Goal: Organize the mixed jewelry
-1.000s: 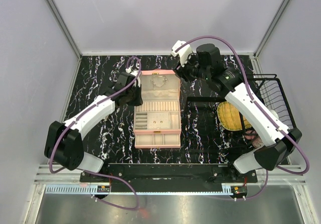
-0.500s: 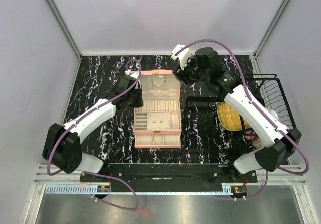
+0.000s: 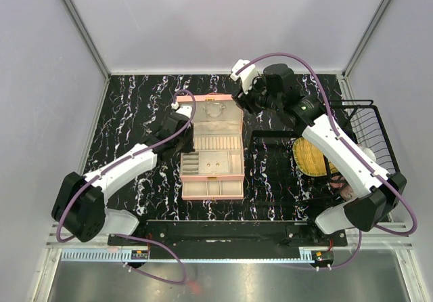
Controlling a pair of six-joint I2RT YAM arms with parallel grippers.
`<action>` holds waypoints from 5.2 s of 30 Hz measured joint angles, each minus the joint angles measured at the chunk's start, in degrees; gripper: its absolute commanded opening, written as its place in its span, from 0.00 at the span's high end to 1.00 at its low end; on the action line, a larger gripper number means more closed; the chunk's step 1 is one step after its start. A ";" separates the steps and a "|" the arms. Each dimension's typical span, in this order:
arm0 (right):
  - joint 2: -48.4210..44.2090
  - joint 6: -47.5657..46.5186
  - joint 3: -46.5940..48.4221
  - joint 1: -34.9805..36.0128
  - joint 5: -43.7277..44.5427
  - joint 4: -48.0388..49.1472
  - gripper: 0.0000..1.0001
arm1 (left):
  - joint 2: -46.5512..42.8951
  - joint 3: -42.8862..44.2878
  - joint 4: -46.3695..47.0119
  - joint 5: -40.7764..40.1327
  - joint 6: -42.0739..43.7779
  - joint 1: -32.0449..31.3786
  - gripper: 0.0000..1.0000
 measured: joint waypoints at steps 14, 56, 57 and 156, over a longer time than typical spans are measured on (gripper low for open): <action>0.07 -0.02 -0.76 -0.02 -0.07 0.02 0.38 | -0.61 -3.34 3.23 -3.87 -0.04 -1.40 1.00; 0.15 -0.09 -2.60 -0.02 -0.17 0.07 0.37 | 7.10 1.14 2.89 -8.09 -2.10 -3.26 1.00; 0.15 -0.09 -2.60 -0.02 -0.17 0.07 0.37 | 7.34 1.29 2.86 -8.24 -2.14 -3.26 1.00; -9.03 -0.57 -19.37 -0.26 -5.14 1.60 0.38 | -19.26 3.08 -32.76 37.51 62.66 25.88 0.47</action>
